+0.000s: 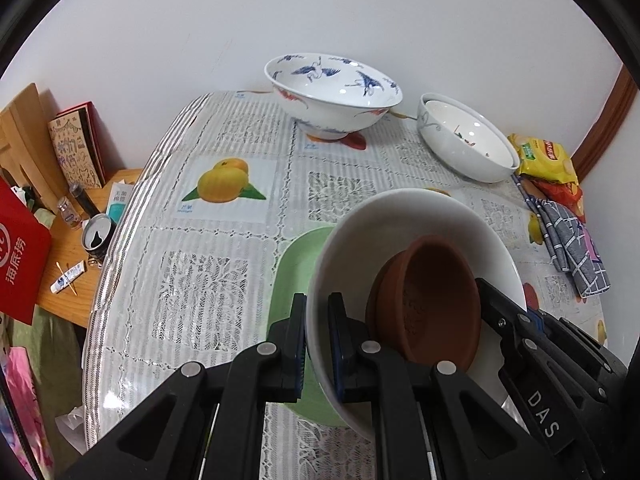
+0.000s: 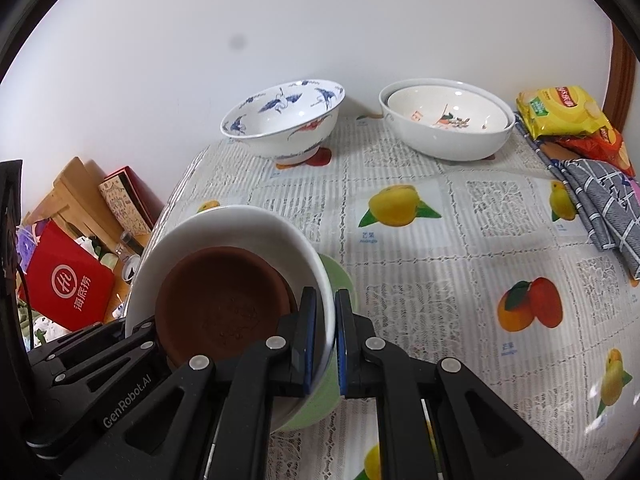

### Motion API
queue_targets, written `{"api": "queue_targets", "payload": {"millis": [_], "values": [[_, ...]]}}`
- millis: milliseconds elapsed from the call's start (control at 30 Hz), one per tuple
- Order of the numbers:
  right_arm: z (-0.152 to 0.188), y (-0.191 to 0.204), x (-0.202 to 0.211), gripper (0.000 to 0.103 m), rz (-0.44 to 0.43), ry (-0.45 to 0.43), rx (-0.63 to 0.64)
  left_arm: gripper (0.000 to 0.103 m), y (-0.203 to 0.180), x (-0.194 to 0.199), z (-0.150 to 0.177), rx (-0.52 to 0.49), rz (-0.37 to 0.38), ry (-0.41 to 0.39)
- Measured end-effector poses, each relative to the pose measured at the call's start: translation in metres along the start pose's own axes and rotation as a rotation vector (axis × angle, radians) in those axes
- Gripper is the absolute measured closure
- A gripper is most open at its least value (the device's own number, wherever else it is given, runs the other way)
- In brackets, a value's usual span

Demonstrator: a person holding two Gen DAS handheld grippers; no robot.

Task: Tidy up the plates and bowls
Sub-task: 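Lower the white bowl onto the green plate and open both grippers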

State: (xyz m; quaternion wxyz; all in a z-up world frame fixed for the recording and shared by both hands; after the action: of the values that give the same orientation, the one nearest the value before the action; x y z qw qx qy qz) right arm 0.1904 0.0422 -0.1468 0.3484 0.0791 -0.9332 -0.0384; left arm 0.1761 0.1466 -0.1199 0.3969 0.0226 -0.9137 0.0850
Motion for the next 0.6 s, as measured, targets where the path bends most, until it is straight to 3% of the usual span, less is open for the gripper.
{"api": "queue_targets", "payload": {"millis": [600], "values": [[0.016,-0.002,-0.034,0.094,0.010,0.068,0.003,0.092,0.008,-0.031,0.011,0.014,-0.007,0.055]]}}
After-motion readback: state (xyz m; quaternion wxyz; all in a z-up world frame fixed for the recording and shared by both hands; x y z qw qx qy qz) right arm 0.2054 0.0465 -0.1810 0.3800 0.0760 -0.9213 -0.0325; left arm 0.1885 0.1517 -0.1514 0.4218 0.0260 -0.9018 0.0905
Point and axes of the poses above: each gripper's, at about its wrist camera, not at the fingertips, and x roughly against the way its jaws point, y to its left, z to its underside, the point moved 4 cm from there along -x, roughly the way its jaws point, and after that the axes turned 10 degrees about -y, right-handed, at the moved point
